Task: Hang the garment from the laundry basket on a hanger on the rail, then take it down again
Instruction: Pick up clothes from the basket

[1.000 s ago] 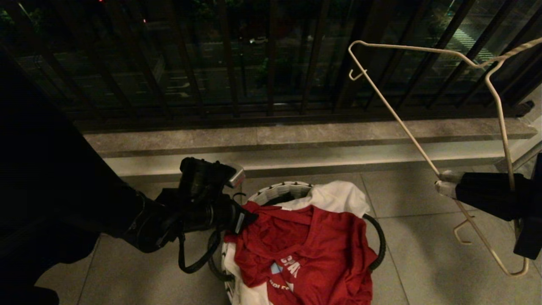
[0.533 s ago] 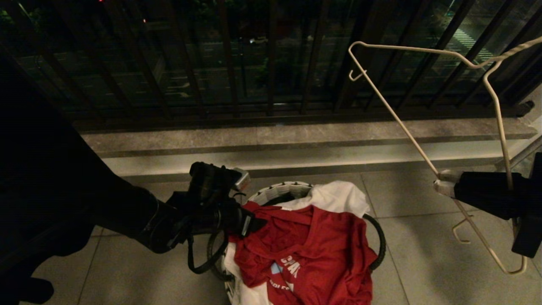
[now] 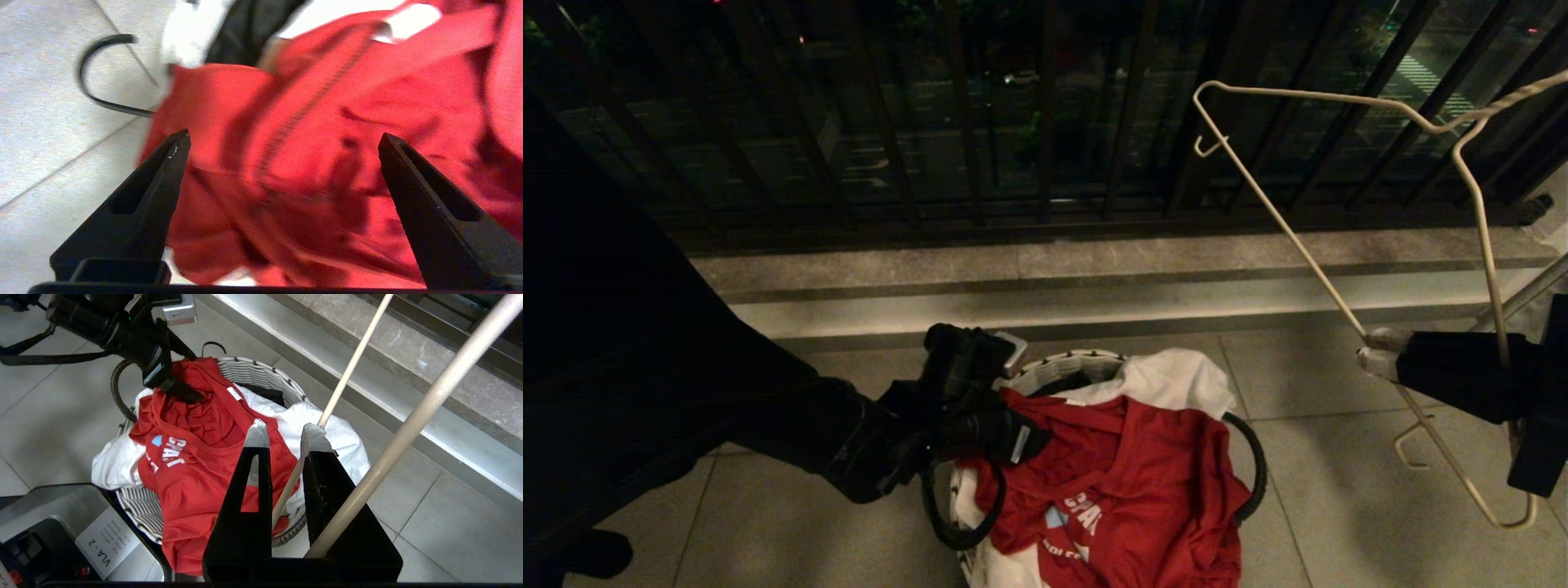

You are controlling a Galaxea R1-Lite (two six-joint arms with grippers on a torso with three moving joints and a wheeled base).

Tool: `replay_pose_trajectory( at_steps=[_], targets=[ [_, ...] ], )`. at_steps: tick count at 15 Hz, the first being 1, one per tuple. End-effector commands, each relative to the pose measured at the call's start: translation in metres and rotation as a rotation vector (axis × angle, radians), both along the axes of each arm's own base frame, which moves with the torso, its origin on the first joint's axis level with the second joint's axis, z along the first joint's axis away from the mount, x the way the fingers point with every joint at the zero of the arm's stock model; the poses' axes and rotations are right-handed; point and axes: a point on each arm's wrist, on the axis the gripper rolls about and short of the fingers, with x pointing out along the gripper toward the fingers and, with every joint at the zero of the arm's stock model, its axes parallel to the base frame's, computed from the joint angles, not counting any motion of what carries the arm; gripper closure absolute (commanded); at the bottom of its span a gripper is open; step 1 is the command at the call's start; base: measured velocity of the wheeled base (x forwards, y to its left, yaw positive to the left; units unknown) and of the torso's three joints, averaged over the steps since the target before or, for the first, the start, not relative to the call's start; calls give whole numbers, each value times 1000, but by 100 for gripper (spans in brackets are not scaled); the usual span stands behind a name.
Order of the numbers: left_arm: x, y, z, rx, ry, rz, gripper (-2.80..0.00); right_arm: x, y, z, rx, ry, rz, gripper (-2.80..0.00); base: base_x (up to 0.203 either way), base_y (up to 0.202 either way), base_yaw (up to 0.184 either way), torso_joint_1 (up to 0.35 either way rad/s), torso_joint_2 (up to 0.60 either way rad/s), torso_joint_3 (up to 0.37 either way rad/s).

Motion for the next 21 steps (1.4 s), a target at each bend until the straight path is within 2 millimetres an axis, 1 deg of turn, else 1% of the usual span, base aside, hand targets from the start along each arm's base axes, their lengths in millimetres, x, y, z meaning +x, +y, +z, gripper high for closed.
replay_pose_trajectory(
  at_steps=[1,4,7,11,14,15,18,19,21],
  targets=[
    [-6,-3,5,-11,-4,-13,-280,0,0,0,-1,-2,3,0,0,0,0,0,0,0],
    [-12,-5,8,-39,13,-10,-280,1,0,-1,-2,3,3,0,0,0,0,0,0,0],
    [-11,-5,3,-78,69,-46,-280,1,0,-1,-2,3,3,0,0,0,0,0,0,0],
    [-14,-3,8,-132,130,-73,-280,2,1,-1,-5,6,4,0,0,0,0,0,0,0],
    [-17,-1,20,-185,137,-83,-280,3,1,-1,-5,8,4,0,0,0,0,0,0,0],
    [-19,0,22,-201,148,-107,-280,3,1,-1,-5,8,4,0,0,0,0,0,0,0],
    [-22,4,26,-254,188,-110,-280,3,1,-2,-5,9,4,0,0,0,0,0,0,0],
    [-22,5,24,-255,199,-115,-280,3,1,-2,-5,9,4,0,0,0,0,0,0,0],
    [-20,5,15,-239,218,-104,-280,3,1,-2,-5,9,4,0,0,0,0,0,0,0]
  ],
)
